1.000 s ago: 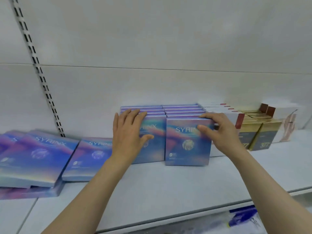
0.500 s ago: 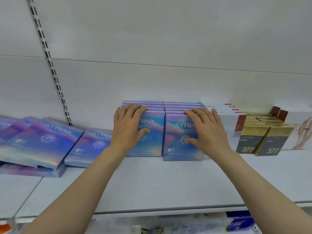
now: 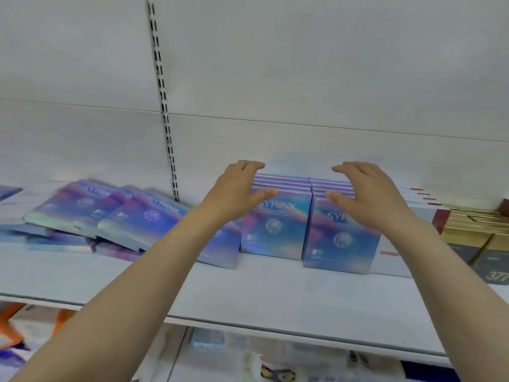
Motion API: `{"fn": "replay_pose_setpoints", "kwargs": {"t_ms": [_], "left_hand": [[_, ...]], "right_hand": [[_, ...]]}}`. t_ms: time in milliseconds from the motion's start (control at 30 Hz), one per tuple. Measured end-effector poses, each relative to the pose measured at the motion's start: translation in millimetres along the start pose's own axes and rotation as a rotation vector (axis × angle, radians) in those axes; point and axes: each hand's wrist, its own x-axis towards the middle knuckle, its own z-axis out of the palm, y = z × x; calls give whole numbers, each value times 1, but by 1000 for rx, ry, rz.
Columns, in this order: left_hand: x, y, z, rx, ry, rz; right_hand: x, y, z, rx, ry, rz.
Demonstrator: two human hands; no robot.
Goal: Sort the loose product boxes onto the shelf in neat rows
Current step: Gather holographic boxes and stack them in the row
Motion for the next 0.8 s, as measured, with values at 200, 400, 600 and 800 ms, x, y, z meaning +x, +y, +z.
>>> {"fn": "replay_pose_setpoints", "kwargs": {"t_ms": [200,400,600,800], "left_hand": [[-26,-23,-83,82,42,12],[-88,-81,-166,222,63,-6],[-168,-159,-246,330,79,-37],[-233,-236,-308,388,89,-77]], "right_hand": [[22,-74,-34,44,-56,-146],[23,-192,-42,74,18,-271],[17,-331,-23,108,34,-383],[13,-455,1,132,37,-450]]}}
